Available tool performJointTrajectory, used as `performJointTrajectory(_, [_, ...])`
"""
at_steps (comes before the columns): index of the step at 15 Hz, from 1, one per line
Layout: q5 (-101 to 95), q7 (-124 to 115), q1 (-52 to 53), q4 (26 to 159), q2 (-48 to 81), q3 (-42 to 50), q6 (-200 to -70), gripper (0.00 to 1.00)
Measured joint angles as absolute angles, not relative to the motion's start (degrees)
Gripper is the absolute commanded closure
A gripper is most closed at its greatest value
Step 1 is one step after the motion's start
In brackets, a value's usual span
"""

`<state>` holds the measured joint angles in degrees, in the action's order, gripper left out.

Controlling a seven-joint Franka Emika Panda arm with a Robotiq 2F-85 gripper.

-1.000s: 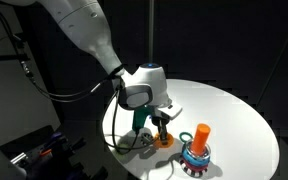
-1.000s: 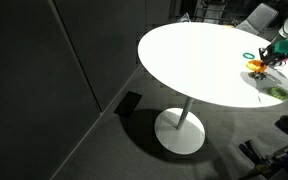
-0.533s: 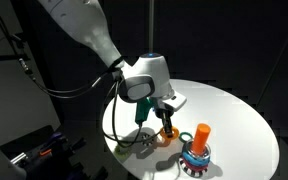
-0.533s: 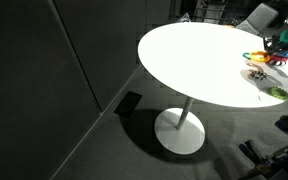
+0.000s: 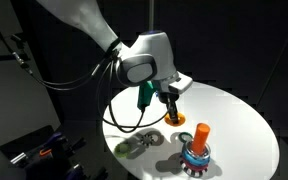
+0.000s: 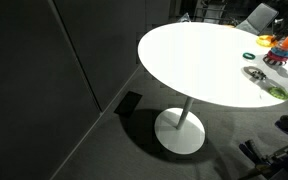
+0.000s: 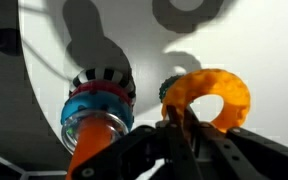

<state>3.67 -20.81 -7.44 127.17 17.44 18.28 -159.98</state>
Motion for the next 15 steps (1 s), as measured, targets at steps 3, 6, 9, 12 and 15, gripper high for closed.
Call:
performJointTrajectory(3, [2.49, -20.81, -7.44, 127.03, 14.45, 18.90, -158.48, 0.96])
performJointTrajectory(6, [0.42, -20.82, -7.47, 126.74, 11.55, 19.78, -156.42, 0.96])
performJointTrajectory(9, [-1.83, -20.83, -7.99, 126.49, 9.13, 20.51, -154.18, 0.96])
performJointTrajectory(12, [-3.03, -20.82, -9.50, 126.08, 7.44, 20.56, -151.99, 0.96])
performJointTrajectory(15, [-3.36, -20.82, -11.15, 125.75, 6.53, 20.59, -150.72, 0.96])
